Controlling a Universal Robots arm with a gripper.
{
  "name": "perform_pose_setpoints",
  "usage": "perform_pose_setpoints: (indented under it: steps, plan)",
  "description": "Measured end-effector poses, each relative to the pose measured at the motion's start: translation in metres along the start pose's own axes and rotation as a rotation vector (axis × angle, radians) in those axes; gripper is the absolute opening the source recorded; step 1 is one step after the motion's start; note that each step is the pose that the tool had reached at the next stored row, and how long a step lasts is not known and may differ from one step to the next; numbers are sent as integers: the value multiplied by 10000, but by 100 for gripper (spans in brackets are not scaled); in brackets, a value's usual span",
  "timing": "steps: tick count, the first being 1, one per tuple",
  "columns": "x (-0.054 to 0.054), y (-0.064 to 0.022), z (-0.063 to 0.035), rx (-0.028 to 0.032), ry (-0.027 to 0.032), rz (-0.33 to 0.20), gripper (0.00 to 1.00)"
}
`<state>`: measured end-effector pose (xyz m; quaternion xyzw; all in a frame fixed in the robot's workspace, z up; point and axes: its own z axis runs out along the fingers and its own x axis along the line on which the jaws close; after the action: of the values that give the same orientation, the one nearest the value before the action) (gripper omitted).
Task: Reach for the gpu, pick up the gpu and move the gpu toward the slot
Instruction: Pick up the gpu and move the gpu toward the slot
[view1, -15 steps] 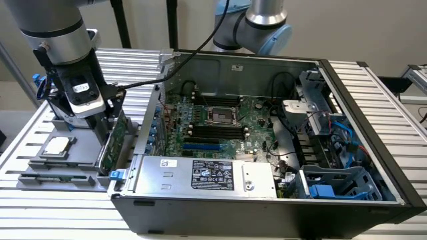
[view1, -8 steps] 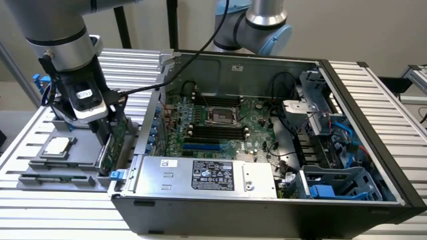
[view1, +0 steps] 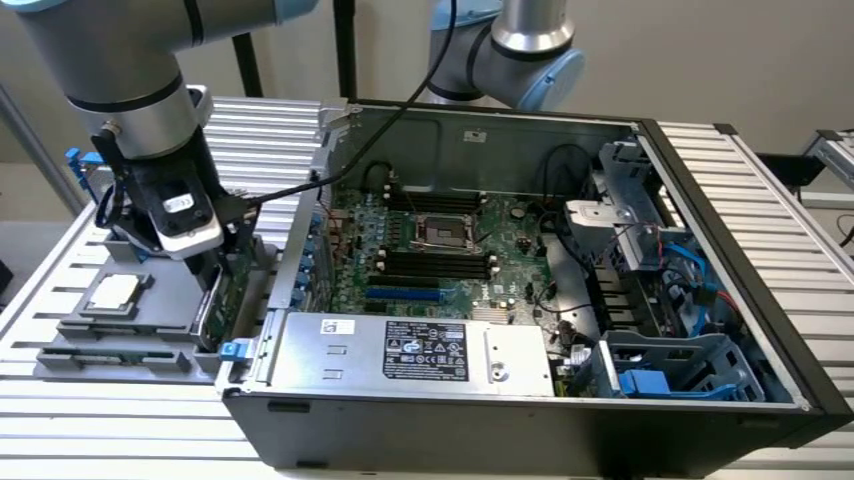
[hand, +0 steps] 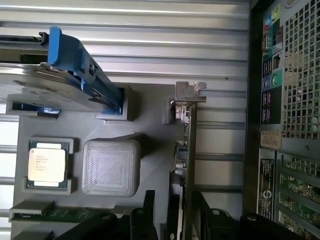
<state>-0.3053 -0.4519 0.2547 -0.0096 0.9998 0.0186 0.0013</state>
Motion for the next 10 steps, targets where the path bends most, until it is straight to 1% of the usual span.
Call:
perform_pose_setpoints:
  steps: [5, 8, 10]
  plan:
    - [-2, -14, 90, 4, -1, 2, 42]
    - [-6, -18, 133, 44, 1, 4, 42]
    - [-12, -18, 144, 59, 2, 4, 42]
